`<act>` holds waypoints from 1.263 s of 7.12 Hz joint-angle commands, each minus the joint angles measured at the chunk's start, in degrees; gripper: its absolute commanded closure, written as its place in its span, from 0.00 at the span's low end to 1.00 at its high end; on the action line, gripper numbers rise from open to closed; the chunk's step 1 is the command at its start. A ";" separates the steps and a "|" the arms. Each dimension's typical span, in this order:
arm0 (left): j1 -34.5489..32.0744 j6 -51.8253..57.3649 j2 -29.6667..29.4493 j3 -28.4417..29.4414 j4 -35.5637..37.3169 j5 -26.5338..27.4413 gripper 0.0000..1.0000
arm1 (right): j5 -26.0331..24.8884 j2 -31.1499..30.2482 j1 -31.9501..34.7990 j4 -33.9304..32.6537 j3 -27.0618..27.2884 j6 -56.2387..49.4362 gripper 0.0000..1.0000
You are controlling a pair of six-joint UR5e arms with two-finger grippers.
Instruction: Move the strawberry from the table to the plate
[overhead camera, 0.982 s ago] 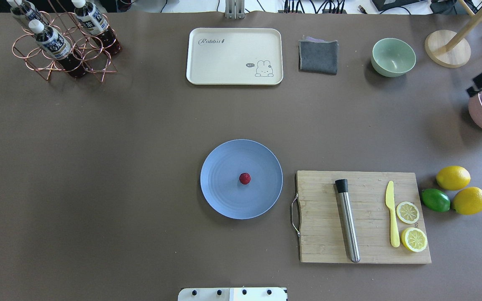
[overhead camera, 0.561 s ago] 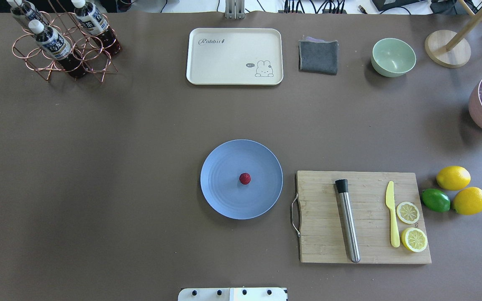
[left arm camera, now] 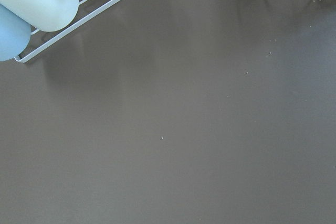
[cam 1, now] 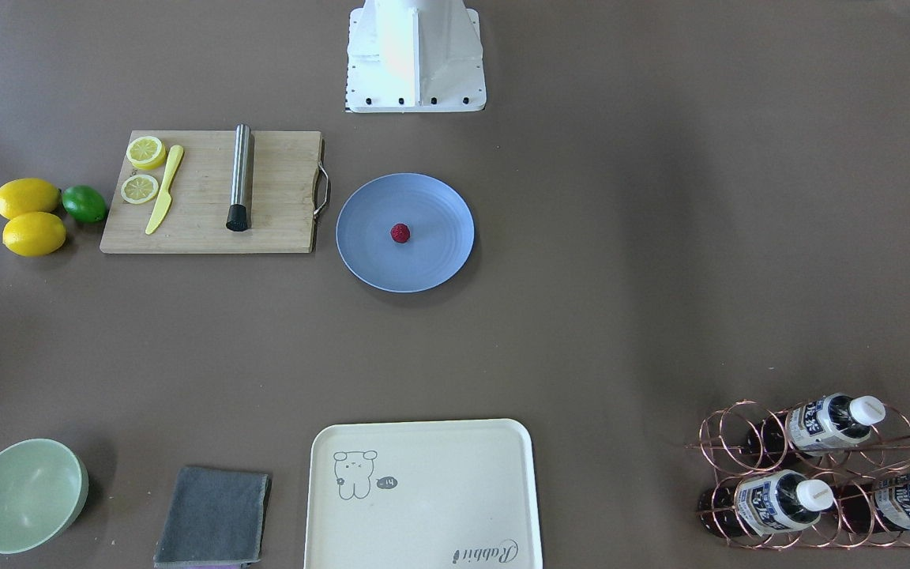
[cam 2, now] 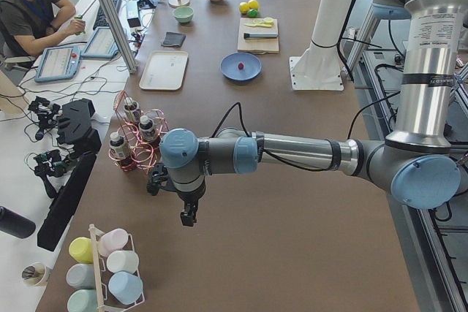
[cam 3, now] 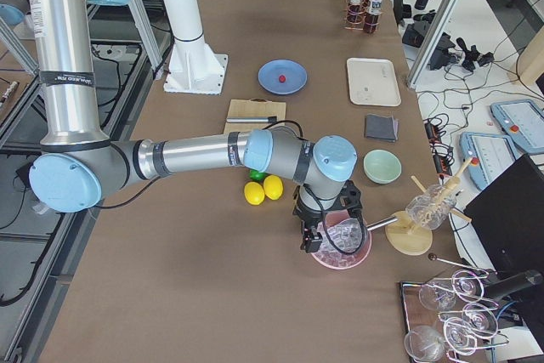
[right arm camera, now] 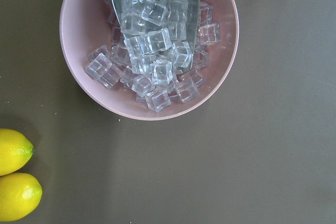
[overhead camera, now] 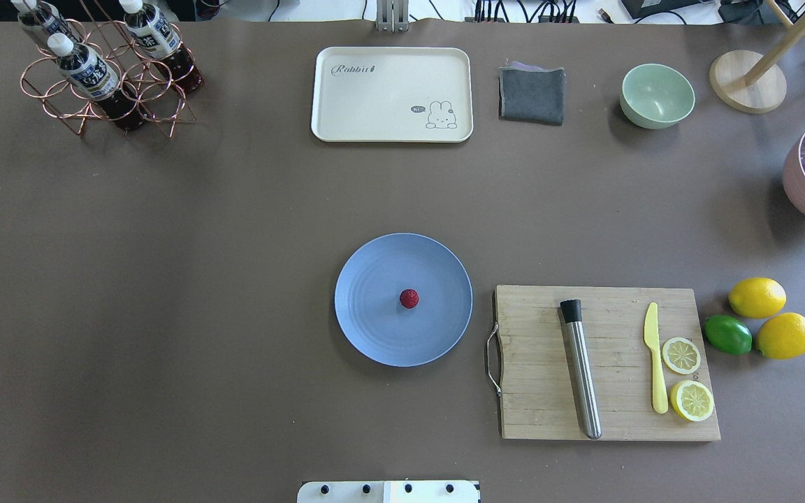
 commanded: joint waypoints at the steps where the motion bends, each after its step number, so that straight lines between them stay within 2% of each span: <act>1: -0.04 -0.09 2.43 -0.06 -2.60 0.01 0.02 | -0.13 -0.06 0.04 0.07 0.05 -0.04 0.00; 9: -0.04 -0.27 2.88 -0.06 -3.32 -0.07 0.02 | 0.04 0.03 0.04 0.07 0.06 -0.04 0.00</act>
